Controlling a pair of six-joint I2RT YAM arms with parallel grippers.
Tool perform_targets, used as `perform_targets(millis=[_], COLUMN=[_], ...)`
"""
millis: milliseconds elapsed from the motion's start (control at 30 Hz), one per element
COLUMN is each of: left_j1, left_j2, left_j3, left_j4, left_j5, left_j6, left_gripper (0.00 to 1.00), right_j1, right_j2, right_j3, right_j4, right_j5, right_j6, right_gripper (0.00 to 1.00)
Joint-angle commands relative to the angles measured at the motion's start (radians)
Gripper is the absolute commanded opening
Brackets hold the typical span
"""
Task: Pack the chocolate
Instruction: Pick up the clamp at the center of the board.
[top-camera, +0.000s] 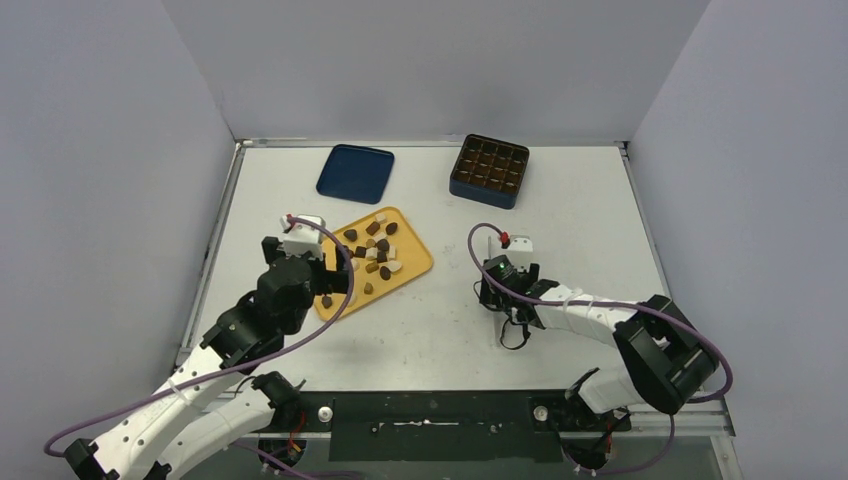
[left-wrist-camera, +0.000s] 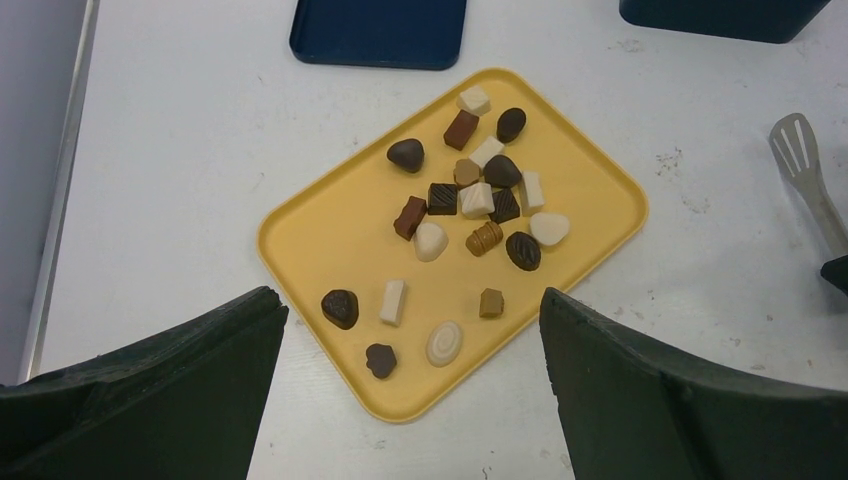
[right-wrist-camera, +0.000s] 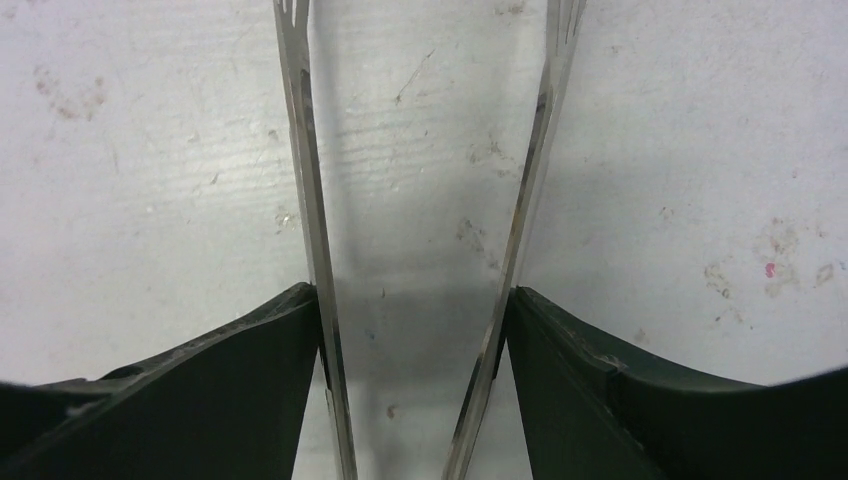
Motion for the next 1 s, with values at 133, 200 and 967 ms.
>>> perform_targets(millis=[133, 200, 967], left_j1=[0.004, 0.004, 0.004], left_j2=[0.063, 0.067, -0.038], left_j3=[0.038, 0.035, 0.03], left_j4=[-0.007, -0.003, -0.005], left_j5=[0.029, 0.042, 0.031], left_j6=[-0.043, -0.044, -0.064], left_gripper=[0.97, 0.97, 0.97], right_j1=[0.026, 0.032, 0.106], right_j2=[-0.196, -0.235, -0.291], right_j3=[0.063, 0.074, 0.273], right_j4=[-0.138, -0.158, -0.222], right_j5=[-0.113, -0.148, -0.395], right_j6=[-0.071, -0.083, -0.249], right_gripper=[0.61, 0.61, 0.61])
